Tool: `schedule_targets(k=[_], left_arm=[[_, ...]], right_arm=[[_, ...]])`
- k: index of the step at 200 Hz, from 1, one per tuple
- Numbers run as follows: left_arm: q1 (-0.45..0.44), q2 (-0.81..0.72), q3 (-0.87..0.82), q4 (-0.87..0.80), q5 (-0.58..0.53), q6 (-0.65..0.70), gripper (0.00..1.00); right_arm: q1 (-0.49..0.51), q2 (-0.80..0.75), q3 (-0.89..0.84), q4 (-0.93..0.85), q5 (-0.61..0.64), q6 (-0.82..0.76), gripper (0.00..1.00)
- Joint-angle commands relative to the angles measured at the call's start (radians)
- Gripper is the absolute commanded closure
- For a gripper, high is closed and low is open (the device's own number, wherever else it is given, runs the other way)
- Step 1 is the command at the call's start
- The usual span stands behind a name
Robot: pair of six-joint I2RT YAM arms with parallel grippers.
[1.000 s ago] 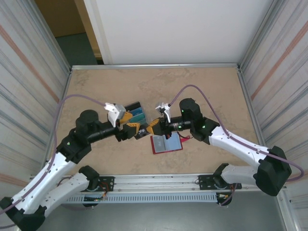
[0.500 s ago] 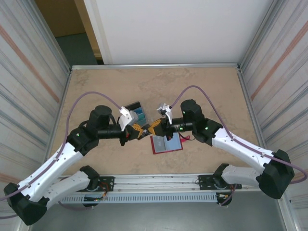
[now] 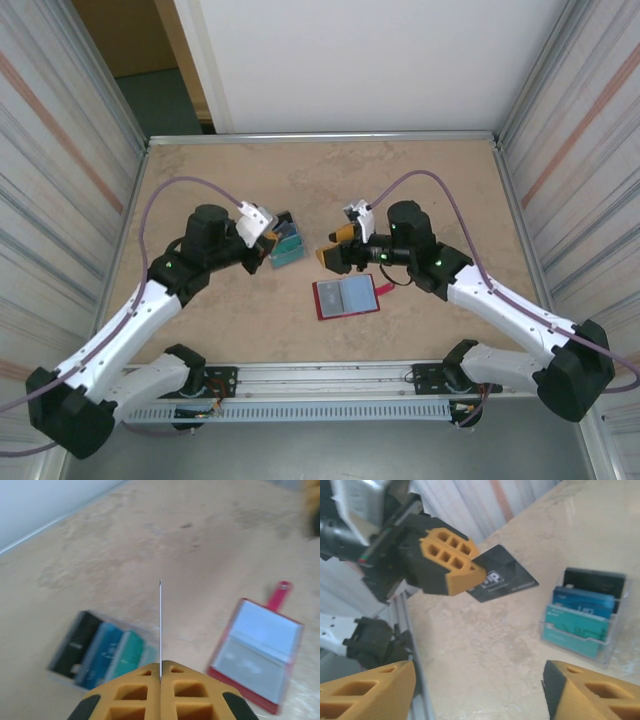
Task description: Take the credit cards out of the card holder
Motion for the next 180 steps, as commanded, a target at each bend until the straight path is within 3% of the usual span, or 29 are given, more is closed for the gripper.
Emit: schedule_targets(k=[1,11,22,83,151,180], left_arm=[[0.055,0.065,-0.006,0.110,-0.014,0.118,1.00],[0.072,0.106,0.007,0.128,-0.006,0.164,1.00],[0.085,0.152,0.025,0.138,-0.002,0.223,1.00],[0.132,0.351,0.114,0.148,0.082,0.464,1.00],[0.213,0.505,0.179,0.165,0.213,0.538,1.00],[0.222,0.568,0.206,0.135,0.218,0.567,1.00]], right_arm=[[-0.004,-0.028,-0.001,-0.013,0.106,0.039,0.12],[-0.004,-0.028,-0.001,-0.021,0.129,0.042,0.03],[-0.003,-0.028,0.001,-0.029,0.161,0.048,0.00],[-0.006,-0.036,-0.006,-0.060,0.323,0.109,0.01],[-0.006,-0.061,-0.019,-0.093,0.417,0.139,0.01],[-0.008,-0.065,-0.023,-0.101,0.430,0.145,0.01]])
